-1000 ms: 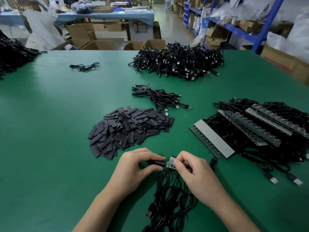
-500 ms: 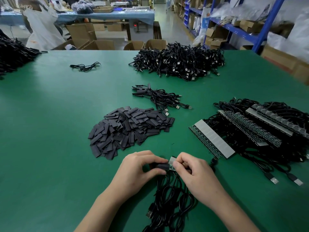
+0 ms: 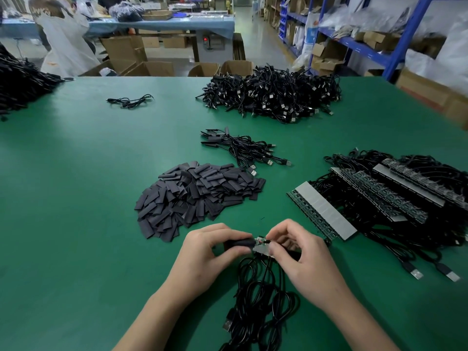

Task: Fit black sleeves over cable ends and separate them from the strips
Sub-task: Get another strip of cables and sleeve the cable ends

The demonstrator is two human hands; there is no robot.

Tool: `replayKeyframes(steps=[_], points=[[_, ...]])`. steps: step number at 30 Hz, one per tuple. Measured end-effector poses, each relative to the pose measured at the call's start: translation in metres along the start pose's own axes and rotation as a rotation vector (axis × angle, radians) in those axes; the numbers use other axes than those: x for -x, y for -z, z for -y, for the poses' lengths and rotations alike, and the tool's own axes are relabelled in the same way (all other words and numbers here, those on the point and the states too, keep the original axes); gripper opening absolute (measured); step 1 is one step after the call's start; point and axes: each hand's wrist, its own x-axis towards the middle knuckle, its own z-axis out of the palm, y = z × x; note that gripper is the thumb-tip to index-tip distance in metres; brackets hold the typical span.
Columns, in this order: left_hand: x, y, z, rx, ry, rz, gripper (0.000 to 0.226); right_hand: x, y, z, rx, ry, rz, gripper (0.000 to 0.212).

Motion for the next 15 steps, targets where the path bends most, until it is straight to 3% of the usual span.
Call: replayKeyframes(steps=[15], points=[[0.002,-0.0059,-0.0021,0.057,-0.016,-0.007,0.017,0.0,-0.0028,0.0027,-0.014,0.03,-0.005,0.019]])
